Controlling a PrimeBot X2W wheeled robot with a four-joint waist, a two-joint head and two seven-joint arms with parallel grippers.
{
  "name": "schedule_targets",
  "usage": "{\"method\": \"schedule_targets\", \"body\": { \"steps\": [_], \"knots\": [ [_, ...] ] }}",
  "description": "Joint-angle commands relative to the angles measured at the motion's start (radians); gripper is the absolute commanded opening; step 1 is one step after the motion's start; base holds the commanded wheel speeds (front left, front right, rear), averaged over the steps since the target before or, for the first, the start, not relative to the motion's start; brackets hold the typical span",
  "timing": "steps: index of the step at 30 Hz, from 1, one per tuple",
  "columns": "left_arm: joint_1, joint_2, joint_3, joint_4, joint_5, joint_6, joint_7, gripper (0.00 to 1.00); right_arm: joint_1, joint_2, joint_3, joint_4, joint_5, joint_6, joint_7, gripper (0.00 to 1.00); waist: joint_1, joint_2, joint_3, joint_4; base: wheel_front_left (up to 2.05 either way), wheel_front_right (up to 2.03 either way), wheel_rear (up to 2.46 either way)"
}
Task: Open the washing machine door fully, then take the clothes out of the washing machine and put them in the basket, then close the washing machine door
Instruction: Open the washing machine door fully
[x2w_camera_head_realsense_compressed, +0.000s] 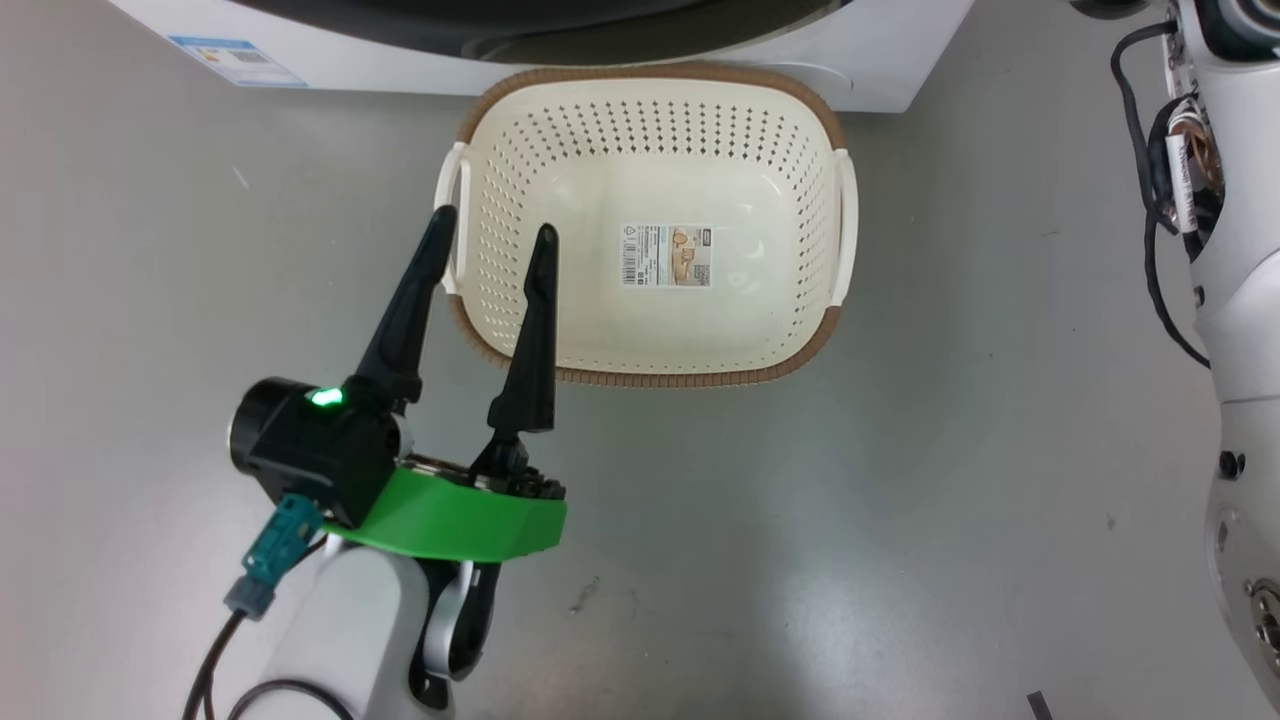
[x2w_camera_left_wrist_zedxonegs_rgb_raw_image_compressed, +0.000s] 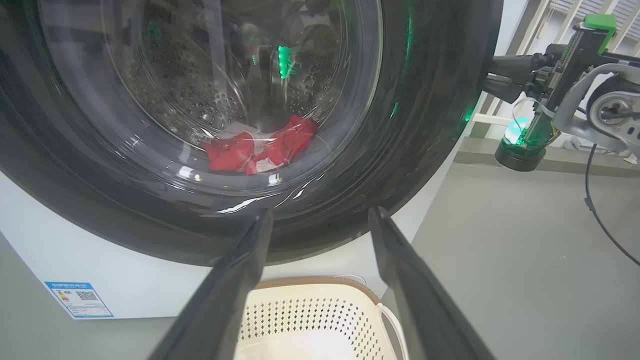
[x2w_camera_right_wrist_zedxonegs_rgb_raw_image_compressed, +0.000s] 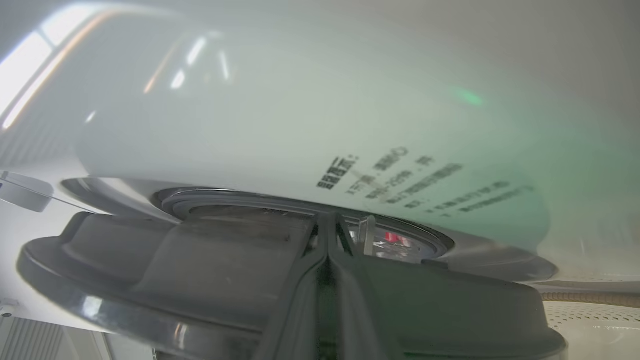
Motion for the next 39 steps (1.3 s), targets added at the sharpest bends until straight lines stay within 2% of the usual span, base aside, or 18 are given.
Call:
{"method": "schedule_targets", "body": {
  "steps": [1, 11, 39],
  "knots": [
    [-0.006, 0.018, 0.025, -0.02, -0.002, 0.004, -0.005, 1.0, -0.026, 0.026, 0.014, -0.02, 0.005, 0.007, 0.01, 0.0, 0.0, 0.0, 0.004, 0.002, 0.0, 0.0, 0.0],
    [-0.012, 0.018, 0.027, -0.02, -0.011, 0.01, -0.005, 1.0, -0.051, 0.027, 0.073, 0.01, -0.003, 0.007, 0.073, 0.0, 0.0, 0.0, 0.016, 0.0, 0.0, 0.0, 0.0],
    [0.025, 0.018, 0.081, 0.016, -0.001, 0.003, -0.005, 1.0, 0.122, 0.027, 0.262, -0.083, 0.125, 0.007, 0.044, 0.0, 0.0, 0.0, -0.094, -0.061, 0.0, 0.0, 0.0]
  ]
}}
